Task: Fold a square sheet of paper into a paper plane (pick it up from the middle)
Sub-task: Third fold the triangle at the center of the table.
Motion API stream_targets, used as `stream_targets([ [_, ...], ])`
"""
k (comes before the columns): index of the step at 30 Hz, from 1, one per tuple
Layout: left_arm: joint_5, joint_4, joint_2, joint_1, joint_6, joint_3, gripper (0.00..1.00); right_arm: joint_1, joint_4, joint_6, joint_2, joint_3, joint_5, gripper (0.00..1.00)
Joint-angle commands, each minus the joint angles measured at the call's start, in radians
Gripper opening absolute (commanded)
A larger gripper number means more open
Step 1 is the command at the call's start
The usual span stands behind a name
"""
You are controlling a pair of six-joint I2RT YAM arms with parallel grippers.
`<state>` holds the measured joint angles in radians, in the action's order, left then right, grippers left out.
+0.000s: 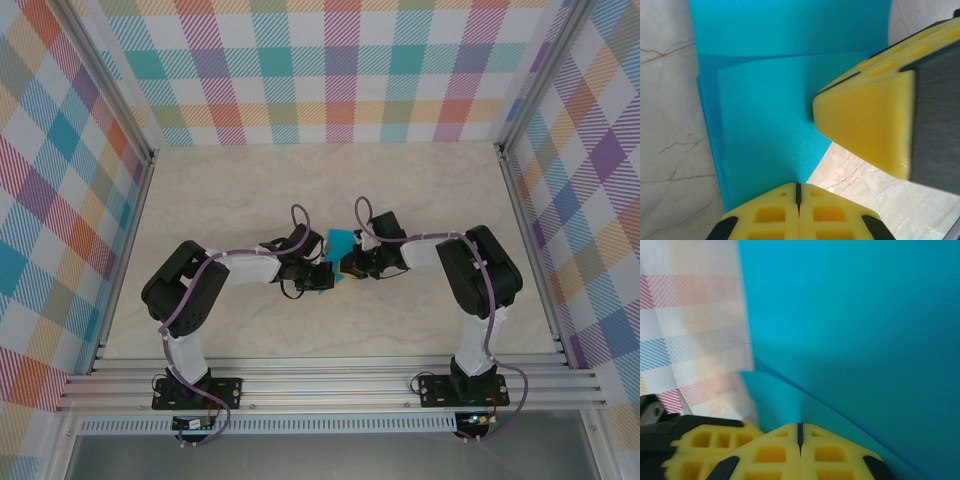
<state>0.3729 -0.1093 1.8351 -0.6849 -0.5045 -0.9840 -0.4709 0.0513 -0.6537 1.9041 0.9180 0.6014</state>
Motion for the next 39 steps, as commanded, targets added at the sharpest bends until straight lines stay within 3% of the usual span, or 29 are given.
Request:
stream_targets([
  [1, -0.031, -0.112, -0.024, 0.001, 0.02, 0.029, 0.02, 0.005, -0.048, 0.027, 0.04, 0.028, -0.02, 0.0],
  [7, -0.032, -0.12, -0.077, 0.005, 0.02, 0.038, 0.07, 0.005, -0.07, 0.042, 0.052, 0.03, -0.046, 0.0],
  [19, -0.066, -0.149, -0.088, 0.018, 0.021, 0.086, 0.06, 0.005, -0.102, 0.064, 0.047, 0.039, -0.061, 0.0],
  [31, -0.071, -0.159, -0.228, 0.03, -0.002, 0.101, 0.06, 0.005, -0.114, 0.078, 0.05, 0.049, -0.055, 0.0],
  [39, -0.043, -0.156, -0.088, 0.035, 0.009, -0.07, 0.06, 0.005, -0.118, 0.071, 0.05, 0.058, -0.055, 0.0],
])
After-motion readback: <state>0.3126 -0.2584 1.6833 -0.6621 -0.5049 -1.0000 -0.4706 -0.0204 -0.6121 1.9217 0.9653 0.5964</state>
